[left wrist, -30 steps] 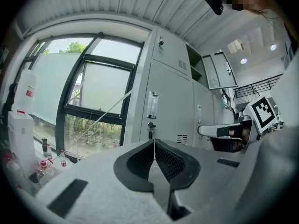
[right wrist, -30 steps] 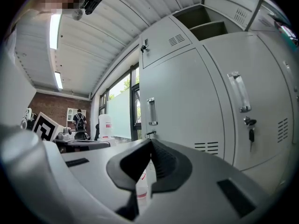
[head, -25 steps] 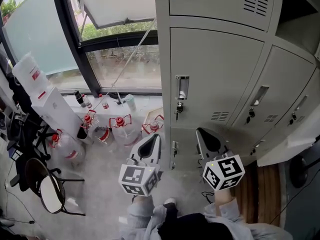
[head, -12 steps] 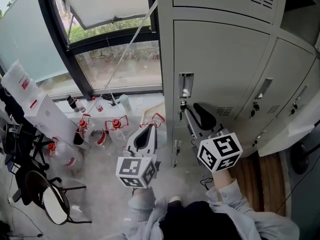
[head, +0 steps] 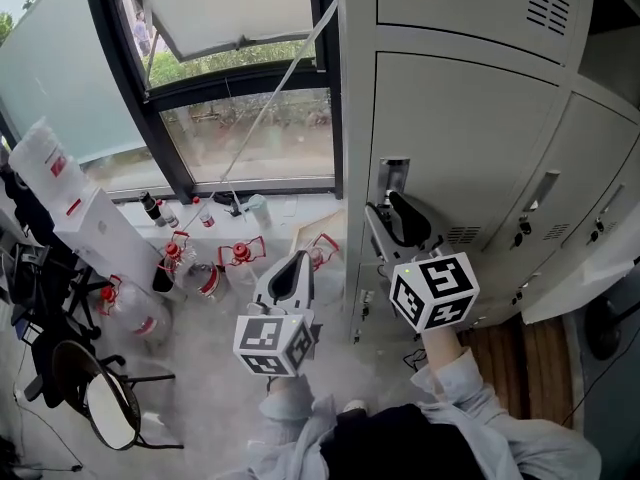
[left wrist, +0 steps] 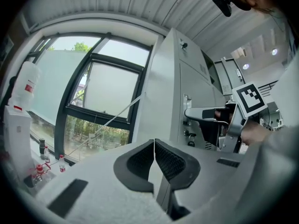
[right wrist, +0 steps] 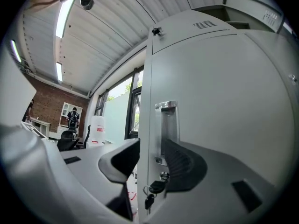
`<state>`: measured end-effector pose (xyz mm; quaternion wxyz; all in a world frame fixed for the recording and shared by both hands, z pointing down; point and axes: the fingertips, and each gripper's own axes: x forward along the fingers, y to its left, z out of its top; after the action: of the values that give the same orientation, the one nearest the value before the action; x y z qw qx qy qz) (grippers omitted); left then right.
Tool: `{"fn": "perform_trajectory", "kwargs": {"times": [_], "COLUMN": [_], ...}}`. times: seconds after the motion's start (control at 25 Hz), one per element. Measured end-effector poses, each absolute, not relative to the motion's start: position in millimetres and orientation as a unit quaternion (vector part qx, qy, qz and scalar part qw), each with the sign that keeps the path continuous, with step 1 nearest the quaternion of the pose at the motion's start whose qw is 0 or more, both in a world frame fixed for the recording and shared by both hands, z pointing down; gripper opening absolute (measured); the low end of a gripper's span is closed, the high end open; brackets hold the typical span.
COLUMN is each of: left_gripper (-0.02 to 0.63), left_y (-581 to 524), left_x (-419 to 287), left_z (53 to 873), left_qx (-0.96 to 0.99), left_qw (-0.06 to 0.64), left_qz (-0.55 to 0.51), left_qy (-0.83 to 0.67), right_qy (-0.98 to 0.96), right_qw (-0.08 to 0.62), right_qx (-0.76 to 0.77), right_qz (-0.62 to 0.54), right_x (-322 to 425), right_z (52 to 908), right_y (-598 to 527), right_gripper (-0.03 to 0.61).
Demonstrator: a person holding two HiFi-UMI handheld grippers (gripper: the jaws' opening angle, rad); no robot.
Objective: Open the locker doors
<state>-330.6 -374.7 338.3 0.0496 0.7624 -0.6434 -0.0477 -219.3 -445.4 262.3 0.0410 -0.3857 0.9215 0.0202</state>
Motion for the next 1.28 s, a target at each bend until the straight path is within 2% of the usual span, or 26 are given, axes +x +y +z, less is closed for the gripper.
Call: {"fn": "perform_trajectory", "kwargs": {"times": [0.6, 1.28], "left_gripper": [0.012, 0.012], "left_y": [-364, -353], "left_x": [-355, -345], "left_z": [341, 351], "left_qx": [0.746, 0.755], "left_qw": [0.053, 0.066], "left_qz": [-0.056, -0.048], "left_qy": [-0.662, -0.651], "right_qy": [0.905, 0.903], "right_qw": [0.033, 0.029], "right_qx": [-0.423, -0.426], "right_qz": [0.035, 0.039], "right_x": [-233, -229], "right_z": [265, 266], "right_y": [-457, -442], "right_gripper": [0.149, 0.147]}}
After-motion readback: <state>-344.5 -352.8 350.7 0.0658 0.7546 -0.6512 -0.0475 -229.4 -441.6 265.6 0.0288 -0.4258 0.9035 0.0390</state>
